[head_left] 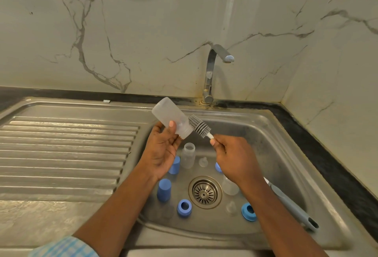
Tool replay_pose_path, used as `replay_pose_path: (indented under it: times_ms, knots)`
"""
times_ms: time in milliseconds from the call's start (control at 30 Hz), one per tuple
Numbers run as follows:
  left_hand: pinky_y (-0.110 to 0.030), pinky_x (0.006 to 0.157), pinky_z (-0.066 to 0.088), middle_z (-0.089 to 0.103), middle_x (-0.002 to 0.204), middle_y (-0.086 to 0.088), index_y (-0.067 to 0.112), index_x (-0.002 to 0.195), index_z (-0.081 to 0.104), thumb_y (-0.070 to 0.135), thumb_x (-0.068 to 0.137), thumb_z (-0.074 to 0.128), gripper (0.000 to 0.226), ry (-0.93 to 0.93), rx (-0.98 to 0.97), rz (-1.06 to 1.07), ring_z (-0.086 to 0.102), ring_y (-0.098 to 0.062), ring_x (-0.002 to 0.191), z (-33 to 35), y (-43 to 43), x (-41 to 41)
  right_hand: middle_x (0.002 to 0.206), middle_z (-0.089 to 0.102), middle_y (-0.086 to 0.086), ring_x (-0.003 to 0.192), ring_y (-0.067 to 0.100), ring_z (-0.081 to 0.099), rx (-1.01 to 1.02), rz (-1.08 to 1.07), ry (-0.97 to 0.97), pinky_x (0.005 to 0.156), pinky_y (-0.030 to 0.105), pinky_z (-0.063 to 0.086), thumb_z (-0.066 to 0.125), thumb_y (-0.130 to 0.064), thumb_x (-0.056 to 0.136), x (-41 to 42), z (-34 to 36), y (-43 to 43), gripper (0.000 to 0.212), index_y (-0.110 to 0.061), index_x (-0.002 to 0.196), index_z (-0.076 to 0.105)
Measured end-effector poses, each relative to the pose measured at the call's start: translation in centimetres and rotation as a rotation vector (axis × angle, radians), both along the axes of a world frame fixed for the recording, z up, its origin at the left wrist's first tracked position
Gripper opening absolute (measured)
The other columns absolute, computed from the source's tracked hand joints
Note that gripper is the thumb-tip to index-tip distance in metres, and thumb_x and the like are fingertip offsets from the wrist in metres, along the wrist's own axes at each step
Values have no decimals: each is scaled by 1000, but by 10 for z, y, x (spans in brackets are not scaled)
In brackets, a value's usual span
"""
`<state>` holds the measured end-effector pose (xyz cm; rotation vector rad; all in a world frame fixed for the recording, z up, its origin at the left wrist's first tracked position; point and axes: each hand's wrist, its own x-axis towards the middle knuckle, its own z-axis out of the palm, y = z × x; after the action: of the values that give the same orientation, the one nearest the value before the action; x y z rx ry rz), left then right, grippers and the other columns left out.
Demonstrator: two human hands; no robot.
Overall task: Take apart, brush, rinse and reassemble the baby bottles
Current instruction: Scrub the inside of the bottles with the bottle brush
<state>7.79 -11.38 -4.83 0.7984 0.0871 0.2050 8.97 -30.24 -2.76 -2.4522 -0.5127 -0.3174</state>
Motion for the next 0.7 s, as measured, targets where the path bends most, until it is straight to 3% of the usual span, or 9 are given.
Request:
replay_pose_path:
  times_ms: [100,200,367,500,600,700]
  knots:
    - [-25,78,55,72,106,-1,14,121,56,26,79,67,46,10,101,35,69,-14,95,-2,1,1,52,47,-4,52,20,46,-2,-1,-14,53,39,40,48,-30,100,0,0,1,43,-28,59,36]
    - [-25,78,50,71,101,0,16,112,63,28,81,66,34,-2,215,35,64,-13,90,-1,4,1,51,43,-4,50,14,41,8,-19,-28,52,34,34,49,-30,100,0,2,-1,42,-26,60,37]
    - [-27,82,58,72,113,-9,8,125,60,30,82,64,48,32,211,7,70,-19,102,-2,-2,2,55,46,-6,55,15,46,-62,-1,-30,54,30,32,48,-32,100,-6,6,-1,35,-28,66,42]
    - [-28,79,60,72,111,-14,2,121,61,27,78,69,50,51,164,33,70,-23,102,1,-1,1,65,52,-7,65,20,53,-135,18,-66,57,31,33,46,-35,100,-15,9,10,25,-24,78,53]
    - [-29,82,60,70,116,-16,-1,129,55,24,80,68,57,52,63,-29,71,-21,100,3,-3,-2,63,51,-6,64,22,54,-97,-30,-55,57,31,33,46,-33,100,-10,7,10,27,-25,74,47]
    - [-30,83,59,68,122,-18,-1,132,52,35,70,87,79,24,17,-79,70,-24,106,1,-6,-3,56,48,-5,58,22,50,-65,-51,-27,54,31,32,48,-30,100,-4,3,5,33,-25,67,43]
